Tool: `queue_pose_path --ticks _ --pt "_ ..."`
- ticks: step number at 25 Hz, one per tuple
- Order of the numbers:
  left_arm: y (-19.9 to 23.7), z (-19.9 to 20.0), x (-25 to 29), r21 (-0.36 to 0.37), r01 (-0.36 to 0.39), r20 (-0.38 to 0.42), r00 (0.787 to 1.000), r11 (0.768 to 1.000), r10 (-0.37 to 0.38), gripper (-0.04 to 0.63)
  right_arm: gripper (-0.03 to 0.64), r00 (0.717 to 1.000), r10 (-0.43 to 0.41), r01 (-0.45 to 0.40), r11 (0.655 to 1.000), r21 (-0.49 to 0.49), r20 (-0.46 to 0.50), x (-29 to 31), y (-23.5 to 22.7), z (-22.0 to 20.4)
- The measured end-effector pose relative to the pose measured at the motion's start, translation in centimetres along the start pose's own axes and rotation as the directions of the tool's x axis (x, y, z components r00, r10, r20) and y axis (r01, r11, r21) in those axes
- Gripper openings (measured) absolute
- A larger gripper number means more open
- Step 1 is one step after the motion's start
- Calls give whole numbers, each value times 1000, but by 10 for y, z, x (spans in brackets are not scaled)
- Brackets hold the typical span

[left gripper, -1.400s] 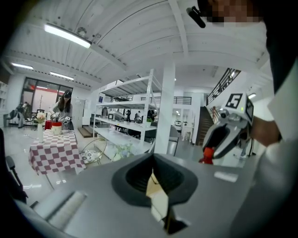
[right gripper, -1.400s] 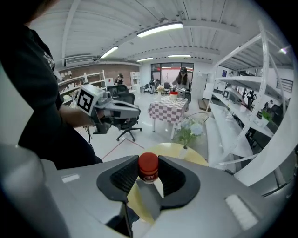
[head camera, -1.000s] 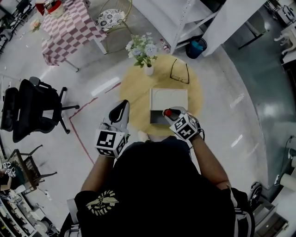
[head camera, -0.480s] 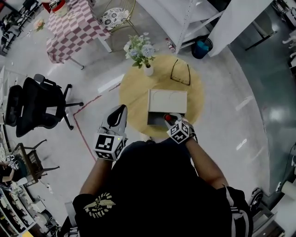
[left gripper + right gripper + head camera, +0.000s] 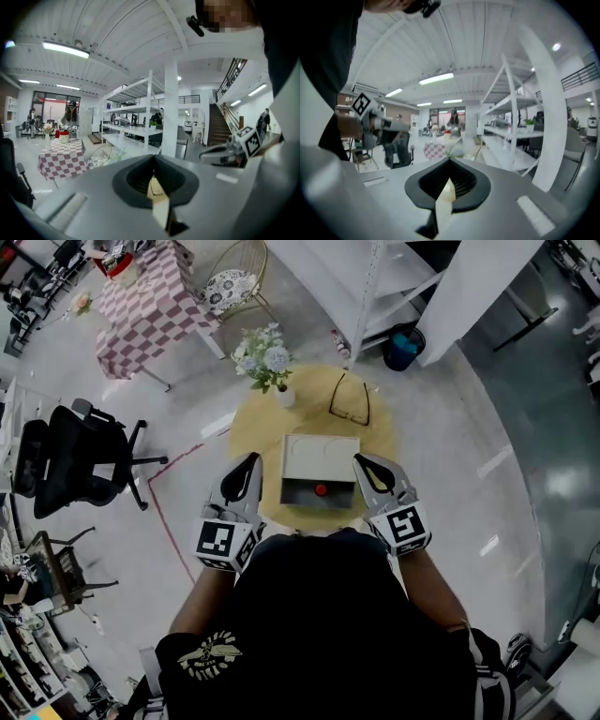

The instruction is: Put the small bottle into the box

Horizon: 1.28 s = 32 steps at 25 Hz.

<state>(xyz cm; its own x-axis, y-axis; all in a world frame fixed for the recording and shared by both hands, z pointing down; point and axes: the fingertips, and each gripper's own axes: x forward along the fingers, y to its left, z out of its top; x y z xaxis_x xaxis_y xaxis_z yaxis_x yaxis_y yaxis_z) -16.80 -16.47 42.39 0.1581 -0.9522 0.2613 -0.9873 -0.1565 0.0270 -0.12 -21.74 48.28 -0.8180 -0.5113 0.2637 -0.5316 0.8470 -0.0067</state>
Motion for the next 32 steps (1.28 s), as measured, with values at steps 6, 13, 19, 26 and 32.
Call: queue_pose_path --ticks 6,13,19,26,32 --pt "-45 41 21 3 10 125 992 1000 -11 0 6 971 -43 67 993 -94 237 -38 -39 110" --pt "-71 47 28 4 -33 126 992 999 32 0 6 976 3 10 998 -57 218 -57 -53 96" --pt "-78 45 15 14 -97 105 990 995 95 0 6 978 64 -54 997 -54 200 -59 -51 81" --pt "-79 34 0 24 -114 68 991 993 112 0 6 976 88 -81 996 -41 200 -55 -45 75" --pt "-60 22 7 12 -59 56 997 998 59 0 6 989 51 -45 998 -41 142 -41 -32 65"
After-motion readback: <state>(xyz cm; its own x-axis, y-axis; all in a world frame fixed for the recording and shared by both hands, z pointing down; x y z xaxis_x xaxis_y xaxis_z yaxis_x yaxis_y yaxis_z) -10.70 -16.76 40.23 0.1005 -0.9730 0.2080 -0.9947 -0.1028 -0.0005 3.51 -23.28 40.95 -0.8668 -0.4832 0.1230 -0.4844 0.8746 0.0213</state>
